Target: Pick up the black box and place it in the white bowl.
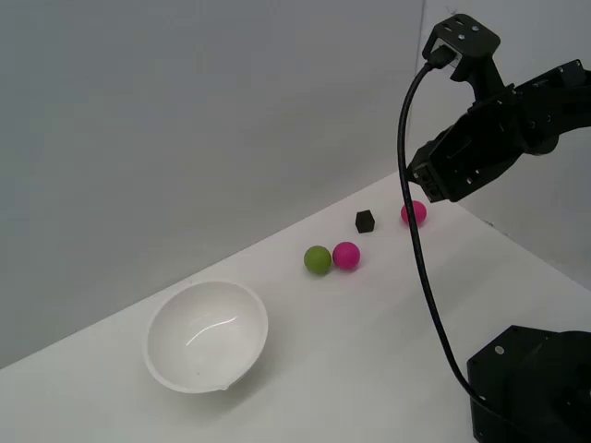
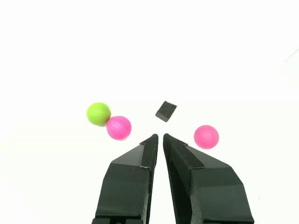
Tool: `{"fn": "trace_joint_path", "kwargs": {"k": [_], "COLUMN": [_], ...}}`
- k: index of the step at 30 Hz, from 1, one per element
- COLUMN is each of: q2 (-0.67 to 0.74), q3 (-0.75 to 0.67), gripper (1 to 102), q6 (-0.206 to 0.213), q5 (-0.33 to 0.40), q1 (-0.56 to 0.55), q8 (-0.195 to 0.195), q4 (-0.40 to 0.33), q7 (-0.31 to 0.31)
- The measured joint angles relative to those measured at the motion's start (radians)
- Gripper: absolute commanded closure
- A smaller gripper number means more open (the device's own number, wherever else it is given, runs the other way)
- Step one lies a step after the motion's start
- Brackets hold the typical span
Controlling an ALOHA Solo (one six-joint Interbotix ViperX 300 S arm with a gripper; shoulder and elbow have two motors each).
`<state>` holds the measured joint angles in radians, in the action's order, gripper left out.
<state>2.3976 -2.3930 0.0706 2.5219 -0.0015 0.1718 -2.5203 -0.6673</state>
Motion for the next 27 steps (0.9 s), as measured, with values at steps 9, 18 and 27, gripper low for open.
{"fn": "trace_joint_path", "kwargs": {"k": [9,18,27], "q2": [-0.156,-0.221,-0.305], "q3": [0.153,0.222,0.307], "gripper": [95,4,3], "q6": [0.0,0.008,-0.002], "q5": [-0.08,-0.115,-0.121], "q1": [0.0,0.0,0.012], "q8": [0.038,0.04,0.072], "q4": [0.08,0.115,0.121], "q7": [0.025,0.044,0.052]}}
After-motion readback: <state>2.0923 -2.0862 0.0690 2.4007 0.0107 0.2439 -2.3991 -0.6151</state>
